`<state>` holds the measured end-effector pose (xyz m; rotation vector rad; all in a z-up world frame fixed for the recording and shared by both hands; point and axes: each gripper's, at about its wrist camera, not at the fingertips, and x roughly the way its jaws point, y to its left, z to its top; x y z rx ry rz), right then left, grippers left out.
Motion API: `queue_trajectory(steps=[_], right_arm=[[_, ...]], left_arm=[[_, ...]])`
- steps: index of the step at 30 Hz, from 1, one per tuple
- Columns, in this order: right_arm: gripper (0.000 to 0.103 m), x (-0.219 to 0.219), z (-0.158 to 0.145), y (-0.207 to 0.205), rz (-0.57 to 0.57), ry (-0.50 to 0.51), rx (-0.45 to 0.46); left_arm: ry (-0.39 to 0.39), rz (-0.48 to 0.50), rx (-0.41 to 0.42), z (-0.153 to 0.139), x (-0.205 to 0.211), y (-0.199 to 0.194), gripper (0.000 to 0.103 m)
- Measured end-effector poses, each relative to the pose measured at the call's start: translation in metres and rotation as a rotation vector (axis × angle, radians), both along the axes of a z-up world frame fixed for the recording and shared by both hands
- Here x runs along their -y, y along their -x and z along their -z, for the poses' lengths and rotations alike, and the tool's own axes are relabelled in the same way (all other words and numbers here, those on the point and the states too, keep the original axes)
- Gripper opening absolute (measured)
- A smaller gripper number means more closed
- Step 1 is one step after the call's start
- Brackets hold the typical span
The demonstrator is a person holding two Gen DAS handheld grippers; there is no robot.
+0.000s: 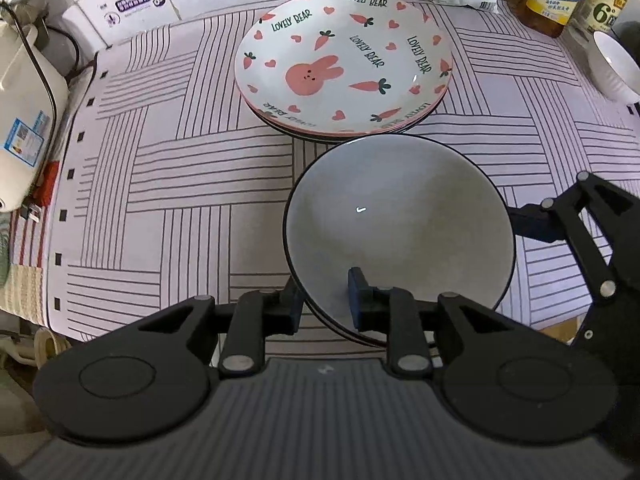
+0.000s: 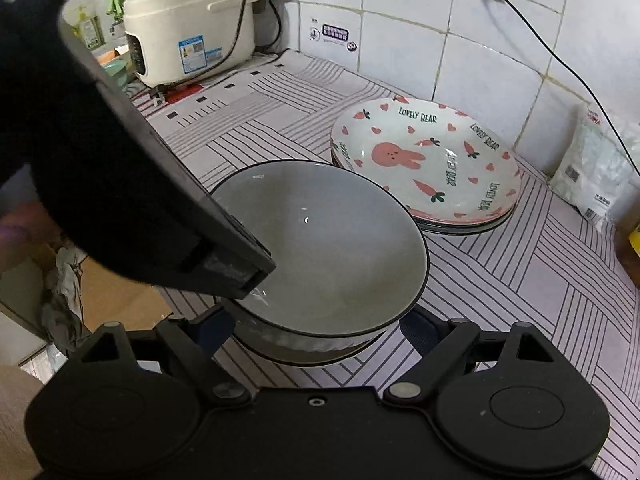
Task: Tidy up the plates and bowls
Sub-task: 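Lift the white bowl with both grippers and carry it over the first bowl, then lower the bowl into the first bowl and open both grippers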
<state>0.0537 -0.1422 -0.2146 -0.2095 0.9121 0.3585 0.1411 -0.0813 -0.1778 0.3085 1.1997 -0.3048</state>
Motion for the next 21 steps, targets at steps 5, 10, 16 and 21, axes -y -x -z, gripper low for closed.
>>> queue_trajectory(steps=[5,10,16,21], right_arm=[[0.091,-0.005,-0.003,-0.003,0.021,0.036,-0.026],[0.093,-0.008,-0.005,-0.001,-0.008,0.039,-0.046],[0.093,-0.007,0.000,0.008,-0.019,0.041,-0.001],[0.093,-0.006,0.002,0.013,-0.013,0.038,0.024]], left_arm=[[-0.007,-0.005,0.029,0.000,0.000,0.002,0.021],[-0.022,-0.016,0.012,0.010,-0.005,0.001,0.020],[-0.011,-0.022,0.030,0.013,-0.005,0.002,0.020],[0.035,-0.052,-0.003,0.011,-0.012,-0.001,0.022]])
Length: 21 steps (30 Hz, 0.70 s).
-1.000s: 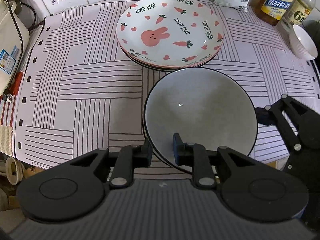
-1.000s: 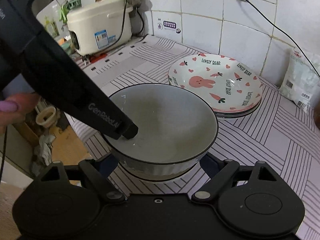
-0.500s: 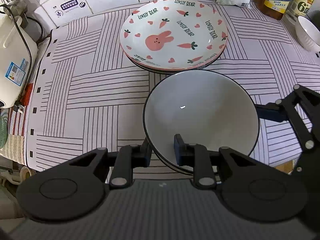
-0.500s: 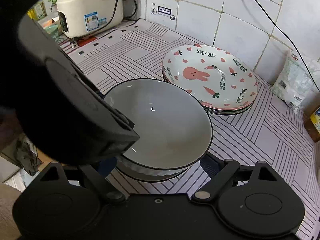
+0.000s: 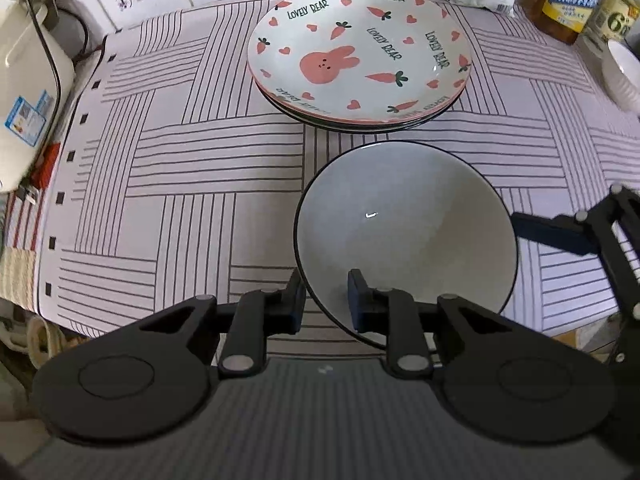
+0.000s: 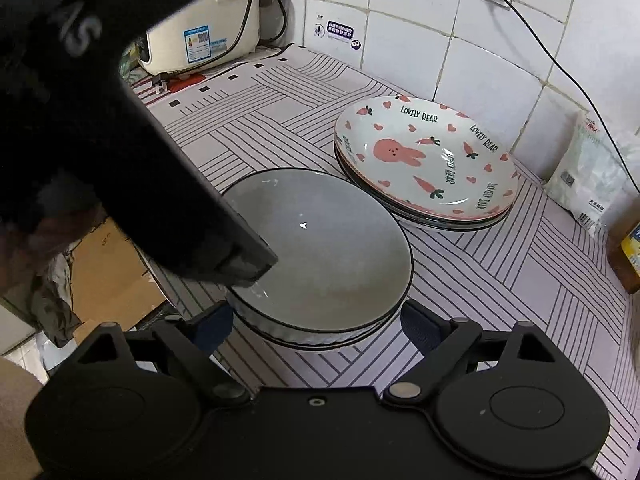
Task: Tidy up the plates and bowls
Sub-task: 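Lower the bowl into the first bowl and open both grippers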
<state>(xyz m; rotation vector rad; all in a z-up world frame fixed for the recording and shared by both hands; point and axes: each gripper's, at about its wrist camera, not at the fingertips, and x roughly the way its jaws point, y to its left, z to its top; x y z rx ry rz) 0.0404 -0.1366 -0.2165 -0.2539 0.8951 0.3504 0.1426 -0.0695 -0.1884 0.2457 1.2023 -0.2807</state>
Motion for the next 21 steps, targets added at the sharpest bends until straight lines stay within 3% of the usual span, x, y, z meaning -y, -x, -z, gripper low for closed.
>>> queue_trajectory(steps=[2,7,14,18,21], right_arm=[[0.093,0.002,0.001,0.002,0.005,-0.005,0.000],[0.093,0.018,-0.005,0.012,0.009,-0.086,0.016],[0.093,0.055,-0.024,0.030,0.125,-0.165,0.108],[0.093,0.082,-0.039,0.039,0.217,-0.199,0.184],[0.093,0.105,-0.047,0.047,0.231,-0.277,0.210]], left_arm=[[0.011,0.005,-0.002,-0.005,0.000,0.001,0.031],[0.023,0.018,0.018,-0.026,0.001,0.004,0.042],[0.057,0.065,0.029,-0.060,0.013,0.010,0.047],[0.077,0.071,-0.011,-0.072,0.025,0.007,0.047],[0.089,0.091,-0.026,-0.079,0.037,0.006,0.047]])
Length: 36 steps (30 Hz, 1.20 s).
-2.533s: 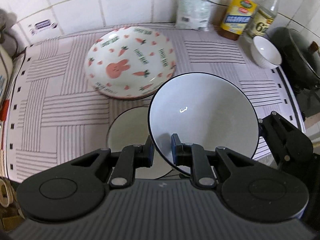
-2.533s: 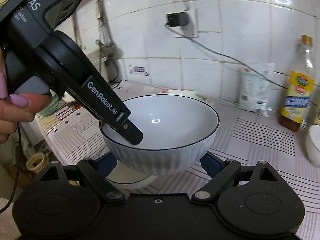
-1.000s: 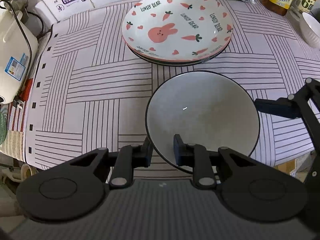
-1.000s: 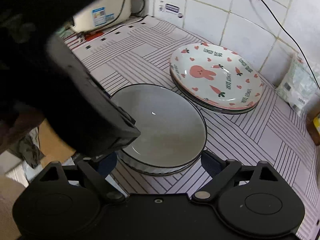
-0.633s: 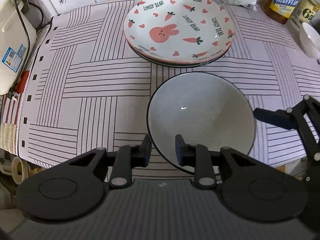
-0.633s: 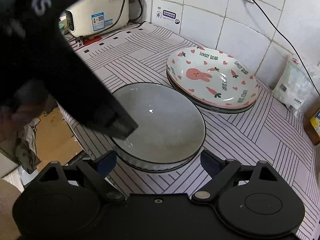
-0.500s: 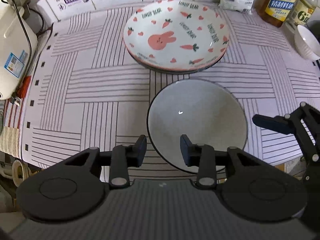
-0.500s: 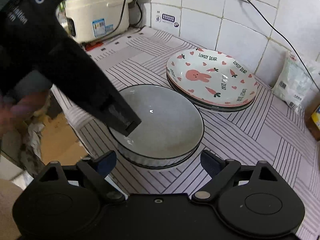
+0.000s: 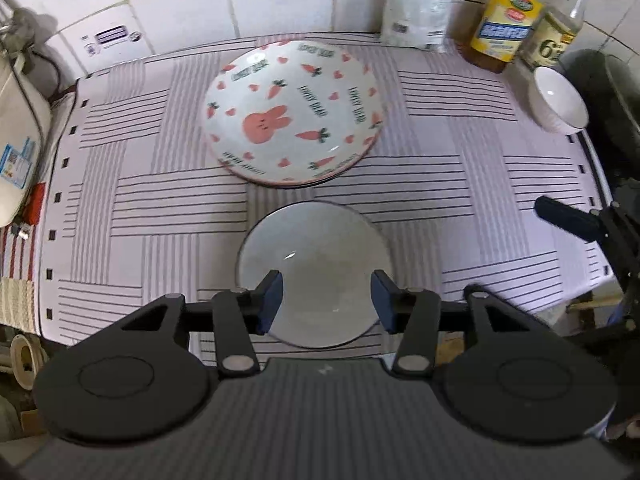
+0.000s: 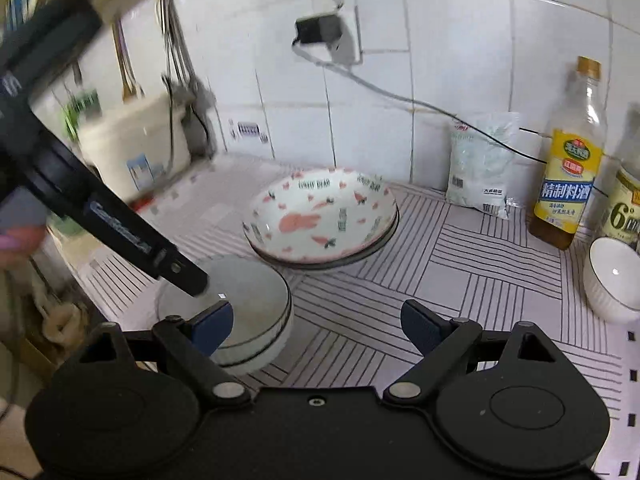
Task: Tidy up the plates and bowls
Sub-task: 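Lower the bowl into the first bowl and open both grippers, then move both grippers to the small white bowl beside the bottles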
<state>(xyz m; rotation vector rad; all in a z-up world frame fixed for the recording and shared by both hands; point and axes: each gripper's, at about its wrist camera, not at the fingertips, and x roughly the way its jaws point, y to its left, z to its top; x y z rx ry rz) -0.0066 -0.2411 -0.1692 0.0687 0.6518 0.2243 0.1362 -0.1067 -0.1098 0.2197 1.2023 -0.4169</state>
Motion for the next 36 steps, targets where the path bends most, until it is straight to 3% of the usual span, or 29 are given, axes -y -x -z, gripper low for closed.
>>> queue_trajectory(steps=[10,13,17,19,21,24,28,36], right_arm=[[0.093,0.050,-0.010,0.023,0.264,0.036,0.121],[0.093,0.066,-0.008,0.023,0.328,0.049,0.119],[0.093,0.090,-0.003,0.024,0.424,-0.005,0.161],[0.090,0.099,0.008,0.028,0.499,-0.083,0.207],[0.087,0.107,0.020,0.025,0.548,-0.169,0.192],[0.087,0.110,0.030,0.020,0.599,-0.169,0.207],[0.087,0.126,0.040,0.014,0.700,-0.220,0.211],[0.082,0.163,0.062,-0.007,0.892,-0.238,0.198]], left_arm=[[-0.002,0.119,0.015,-0.020,0.060,-0.003,0.047],[0.010,0.152,0.022,-0.026,0.081,-0.005,0.047],[0.009,0.184,0.045,-0.030,0.105,-0.009,0.048],[0.011,0.194,0.052,-0.029,0.117,-0.013,0.048],[0.018,0.208,0.057,-0.028,0.128,-0.015,0.048],[0.055,0.228,0.047,-0.024,0.144,-0.024,0.048],[0.090,0.261,0.105,-0.018,0.169,-0.033,0.048],[0.176,0.256,0.078,0.002,0.226,-0.062,0.048]])
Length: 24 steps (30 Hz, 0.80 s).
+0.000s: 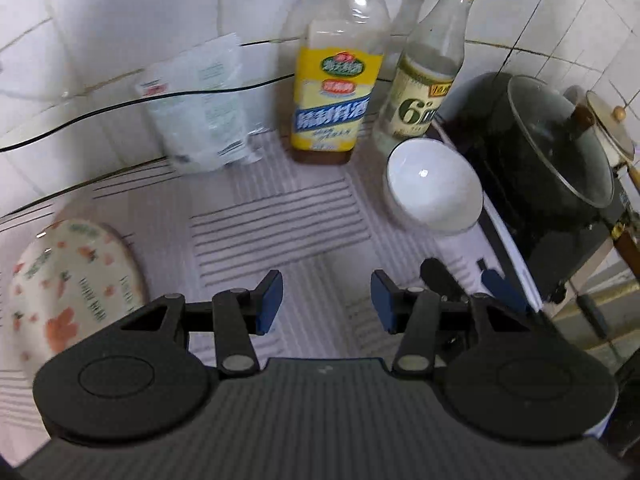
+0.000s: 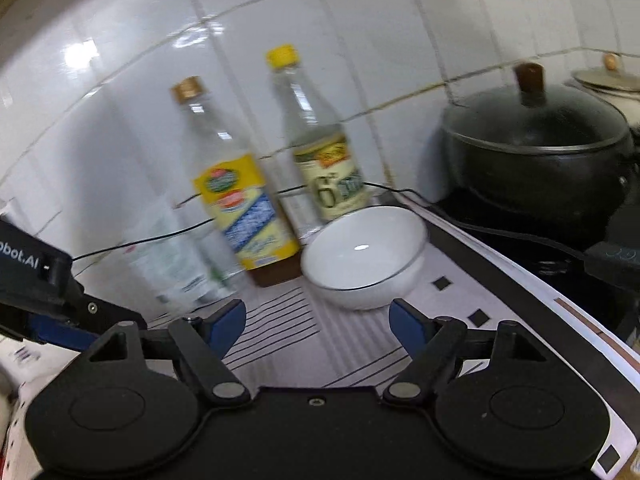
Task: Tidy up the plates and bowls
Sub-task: 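Move both grippers to the small white bowl beside the bottles, then close both grippers on the small white bowl rim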
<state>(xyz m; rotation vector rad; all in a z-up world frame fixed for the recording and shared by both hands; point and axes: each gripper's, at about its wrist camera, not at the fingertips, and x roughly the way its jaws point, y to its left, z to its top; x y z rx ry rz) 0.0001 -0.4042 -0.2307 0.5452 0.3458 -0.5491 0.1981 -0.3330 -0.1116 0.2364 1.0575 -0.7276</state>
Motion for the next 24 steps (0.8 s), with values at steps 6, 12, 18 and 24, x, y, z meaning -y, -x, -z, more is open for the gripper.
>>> queue_trajectory(steps=[6,12,18,24], right_arm=[[0.081,0.021,0.009,-0.009,0.061,-0.028,0.044],[0.081,0.048,0.016,-0.031,0.125,-0.045,-0.032],[0.075,0.059,0.029,-0.043,0.272,-0.058,-0.084],[0.059,0.069,0.037,-0.054,0.257,-0.106,-0.099]], left_arm=[[0.021,0.032,-0.027,0.019,0.039,-0.017,0.048],[0.027,0.067,-0.005,0.045,0.074,-0.034,0.047],[0.035,0.090,0.035,0.061,0.098,-0.047,0.048],[-0.017,0.129,0.013,0.080,0.120,-0.060,0.048]])
